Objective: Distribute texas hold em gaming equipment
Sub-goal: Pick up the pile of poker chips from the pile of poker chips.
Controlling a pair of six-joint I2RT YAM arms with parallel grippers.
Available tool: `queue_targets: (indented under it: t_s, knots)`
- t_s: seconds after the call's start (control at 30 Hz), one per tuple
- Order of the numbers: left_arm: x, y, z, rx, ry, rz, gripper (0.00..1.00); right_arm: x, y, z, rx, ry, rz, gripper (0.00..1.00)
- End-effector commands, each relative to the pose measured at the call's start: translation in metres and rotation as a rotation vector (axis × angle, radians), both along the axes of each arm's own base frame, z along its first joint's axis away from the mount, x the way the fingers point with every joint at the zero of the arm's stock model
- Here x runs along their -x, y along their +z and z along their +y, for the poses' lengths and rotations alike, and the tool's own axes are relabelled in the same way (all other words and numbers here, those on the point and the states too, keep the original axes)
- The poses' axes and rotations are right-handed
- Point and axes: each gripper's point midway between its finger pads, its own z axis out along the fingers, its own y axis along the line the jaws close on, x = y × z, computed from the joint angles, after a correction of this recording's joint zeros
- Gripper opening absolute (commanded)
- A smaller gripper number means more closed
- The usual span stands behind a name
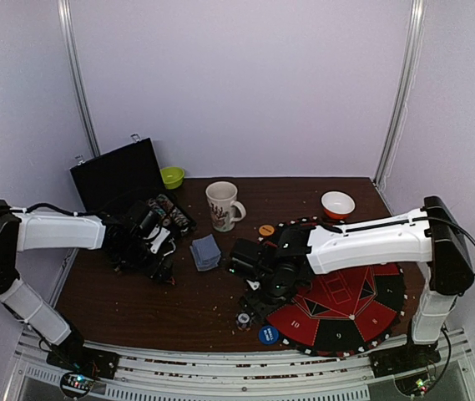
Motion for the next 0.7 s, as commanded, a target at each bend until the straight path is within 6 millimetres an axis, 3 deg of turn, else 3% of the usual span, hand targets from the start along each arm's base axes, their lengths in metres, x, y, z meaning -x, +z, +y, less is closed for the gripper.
queue_targets:
  t_s: [0.0, 0.2, 0.4, 0.5, 0.63, 0.67]
  knots:
    - [-0.013, 0.002, -0.014, 0.039, 0.013, -0.011, 0.74, -0.009, 0.000, -0.014, 0.013, -0.002, -0.031, 0.77]
    - [-0.008, -0.007, -0.026, 0.032, -0.016, 0.012, 0.64, -0.015, 0.000, -0.025, 0.006, -0.010, -0.034, 0.77]
    - [-0.007, -0.017, -0.025, 0.009, -0.008, 0.034, 0.44, -0.020, 0.002, -0.035, 0.003, -0.020, -0.044, 0.77]
    - [-0.005, -0.020, -0.021, -0.006, -0.004, 0.042, 0.31, -0.023, 0.003, -0.038, 0.002, -0.026, -0.050, 0.77]
    - [-0.001, -0.019, -0.018, -0.014, -0.001, 0.052, 0.02, -0.024, 0.003, -0.040, 0.002, -0.028, -0.051, 0.77]
    - [-0.001, -0.016, -0.017, -0.015, -0.002, 0.048, 0.00, -0.025, 0.004, -0.041, 0.001, -0.030, -0.052, 0.77]
